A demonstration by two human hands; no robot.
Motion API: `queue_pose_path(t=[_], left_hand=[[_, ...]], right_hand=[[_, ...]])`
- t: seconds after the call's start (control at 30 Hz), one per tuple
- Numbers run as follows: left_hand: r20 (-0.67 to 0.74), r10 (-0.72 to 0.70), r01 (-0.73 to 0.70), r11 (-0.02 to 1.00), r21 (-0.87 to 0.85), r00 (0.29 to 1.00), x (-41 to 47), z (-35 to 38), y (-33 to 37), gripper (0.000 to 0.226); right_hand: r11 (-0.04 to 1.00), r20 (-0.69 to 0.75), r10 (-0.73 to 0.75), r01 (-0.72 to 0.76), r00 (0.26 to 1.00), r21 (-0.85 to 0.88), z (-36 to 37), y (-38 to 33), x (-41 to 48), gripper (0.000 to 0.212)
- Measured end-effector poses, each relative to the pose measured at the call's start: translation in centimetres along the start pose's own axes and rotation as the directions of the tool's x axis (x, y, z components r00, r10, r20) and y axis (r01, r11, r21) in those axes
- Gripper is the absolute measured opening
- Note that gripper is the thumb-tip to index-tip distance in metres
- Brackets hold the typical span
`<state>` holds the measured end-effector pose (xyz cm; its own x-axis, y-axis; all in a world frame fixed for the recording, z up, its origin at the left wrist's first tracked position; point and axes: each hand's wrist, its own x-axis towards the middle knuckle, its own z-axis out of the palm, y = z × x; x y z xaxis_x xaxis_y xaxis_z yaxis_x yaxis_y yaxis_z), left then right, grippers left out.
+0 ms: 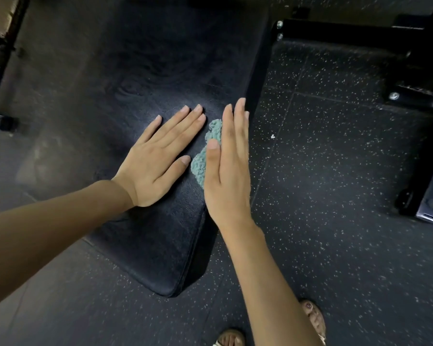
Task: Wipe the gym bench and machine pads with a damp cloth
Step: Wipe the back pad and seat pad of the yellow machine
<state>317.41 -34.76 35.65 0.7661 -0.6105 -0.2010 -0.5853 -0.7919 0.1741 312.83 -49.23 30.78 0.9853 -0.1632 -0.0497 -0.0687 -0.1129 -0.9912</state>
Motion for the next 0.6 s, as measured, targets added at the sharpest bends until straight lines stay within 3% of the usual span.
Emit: queue_pose_path(t=[0.3,0.6], left_hand=[[0.019,0.048,-0.048,0.999,0.004,0.999,1.4,-0.5,-0.8,0.058],[0.022,0.080,-0.080,0.997,0.019,0.997,5.8,-1.3,-2.2,0.059]], right_hand=[[1.000,0.001,-0.003,0.003,1.000,0.018,1.2,-0.6,-6.4,0.054],[0.997,0.022,-0.027,0.025,0.999,0.068,-0.2,0.3,-1.3,0.050]])
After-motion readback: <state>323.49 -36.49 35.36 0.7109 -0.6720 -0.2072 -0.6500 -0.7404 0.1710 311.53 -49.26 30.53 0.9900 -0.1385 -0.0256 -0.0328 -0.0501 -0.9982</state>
